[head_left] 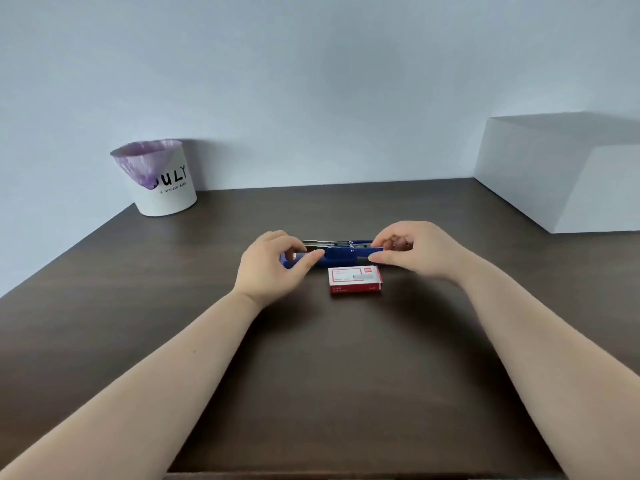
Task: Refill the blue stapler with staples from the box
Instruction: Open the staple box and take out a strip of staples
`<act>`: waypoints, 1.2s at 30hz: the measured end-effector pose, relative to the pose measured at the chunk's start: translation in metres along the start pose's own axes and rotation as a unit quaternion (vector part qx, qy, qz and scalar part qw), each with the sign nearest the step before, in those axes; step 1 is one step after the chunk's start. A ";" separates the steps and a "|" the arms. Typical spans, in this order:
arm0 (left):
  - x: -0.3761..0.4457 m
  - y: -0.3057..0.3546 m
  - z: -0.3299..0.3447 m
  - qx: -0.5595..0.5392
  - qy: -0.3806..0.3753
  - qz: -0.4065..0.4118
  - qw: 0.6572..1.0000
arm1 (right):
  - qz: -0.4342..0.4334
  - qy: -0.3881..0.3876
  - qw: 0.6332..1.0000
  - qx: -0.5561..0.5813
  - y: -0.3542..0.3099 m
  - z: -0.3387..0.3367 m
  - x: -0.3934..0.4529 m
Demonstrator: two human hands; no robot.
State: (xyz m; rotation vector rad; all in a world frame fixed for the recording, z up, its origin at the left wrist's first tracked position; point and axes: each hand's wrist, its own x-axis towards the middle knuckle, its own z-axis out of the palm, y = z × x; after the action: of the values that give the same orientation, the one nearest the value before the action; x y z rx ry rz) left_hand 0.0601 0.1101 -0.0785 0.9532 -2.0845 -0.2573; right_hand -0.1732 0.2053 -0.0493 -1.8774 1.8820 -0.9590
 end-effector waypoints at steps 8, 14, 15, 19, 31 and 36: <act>0.000 0.014 0.007 0.033 -0.203 0.000 0.979 | 0.016 -0.147 0.986 -0.082 -0.007 0.002 -0.003; -0.001 0.013 0.010 0.028 -0.230 0.045 0.972 | 0.022 -0.139 0.988 -0.067 -0.007 0.002 -0.003; -0.001 0.012 0.011 0.018 -0.228 0.044 0.972 | 0.024 -0.138 0.988 -0.066 -0.007 0.002 -0.003; -0.001 0.009 0.008 -0.045 -0.210 0.008 0.977 | 0.036 -0.120 0.991 -0.047 -0.004 0.001 -0.004; -0.002 -0.001 -0.010 -0.259 -0.155 -0.075 0.951 | 0.045 -0.108 0.991 -0.060 0.003 0.000 0.000; -0.003 -0.002 -0.010 -0.256 -0.174 -0.085 0.947 | 0.039 -0.103 0.991 -0.080 0.000 -0.003 -0.003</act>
State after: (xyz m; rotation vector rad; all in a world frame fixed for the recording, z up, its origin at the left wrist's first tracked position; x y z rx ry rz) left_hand 0.0700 0.1123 -0.0753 0.8030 -2.0801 -1.0689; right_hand -0.1746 0.2085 -0.0477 -1.8934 1.9392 -0.5810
